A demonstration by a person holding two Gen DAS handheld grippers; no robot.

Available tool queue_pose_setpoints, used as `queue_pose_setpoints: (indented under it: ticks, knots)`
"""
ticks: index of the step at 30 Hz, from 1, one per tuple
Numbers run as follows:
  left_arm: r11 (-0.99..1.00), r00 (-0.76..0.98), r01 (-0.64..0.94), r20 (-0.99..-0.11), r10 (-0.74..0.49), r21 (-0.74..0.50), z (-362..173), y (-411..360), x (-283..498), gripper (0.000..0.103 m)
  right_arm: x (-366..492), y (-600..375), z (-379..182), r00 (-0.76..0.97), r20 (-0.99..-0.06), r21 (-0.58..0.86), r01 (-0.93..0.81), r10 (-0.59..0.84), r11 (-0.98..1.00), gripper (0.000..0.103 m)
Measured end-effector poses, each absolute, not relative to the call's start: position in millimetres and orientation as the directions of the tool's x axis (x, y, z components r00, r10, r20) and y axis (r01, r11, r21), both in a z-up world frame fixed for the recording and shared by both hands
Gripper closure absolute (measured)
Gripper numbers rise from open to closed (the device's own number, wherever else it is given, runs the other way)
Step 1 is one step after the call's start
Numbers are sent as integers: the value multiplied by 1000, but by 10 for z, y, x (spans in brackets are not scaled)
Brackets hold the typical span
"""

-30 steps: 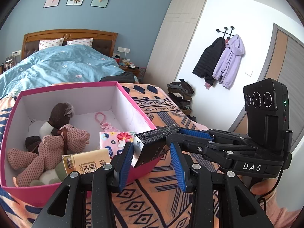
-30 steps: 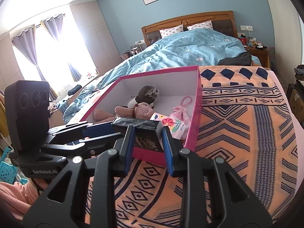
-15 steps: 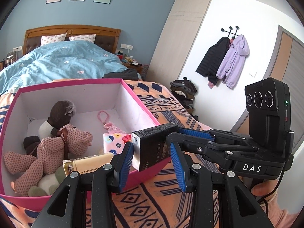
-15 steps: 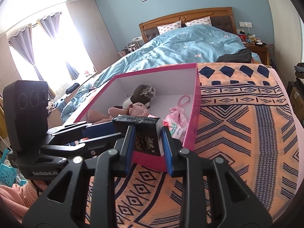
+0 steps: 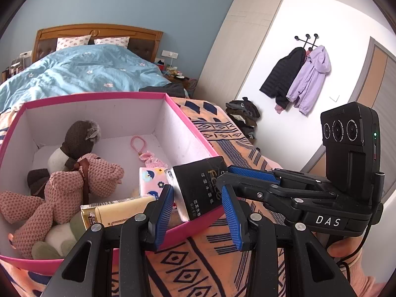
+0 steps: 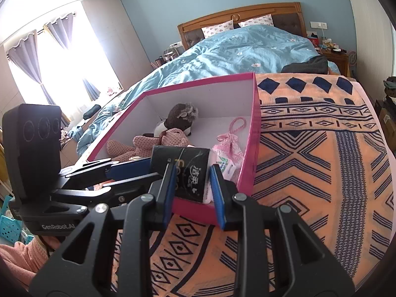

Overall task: Organize objects
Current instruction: 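Lower the black pack into the box and open both grippers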

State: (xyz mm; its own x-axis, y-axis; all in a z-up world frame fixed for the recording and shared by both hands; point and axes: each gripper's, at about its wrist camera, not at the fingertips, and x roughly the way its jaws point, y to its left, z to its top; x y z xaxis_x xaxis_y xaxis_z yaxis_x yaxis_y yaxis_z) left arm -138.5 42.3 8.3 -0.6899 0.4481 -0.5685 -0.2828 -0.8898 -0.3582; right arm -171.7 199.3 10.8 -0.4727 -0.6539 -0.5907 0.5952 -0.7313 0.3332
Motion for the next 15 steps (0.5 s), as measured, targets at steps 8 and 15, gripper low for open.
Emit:
queue_pose_setpoints:
  ticks: [8,15]
  knots:
    - [-897,-681,-259,-591,433,-358,13,393,-1437,63,-1760,1918,23,-465,-617,319,590,-635,-742,72]
    - [-909,-682,-234,-608,406,-345,-28,379,-1478,63,-1796,1844,-31,-467,-635,298,587,-615,-753,72]
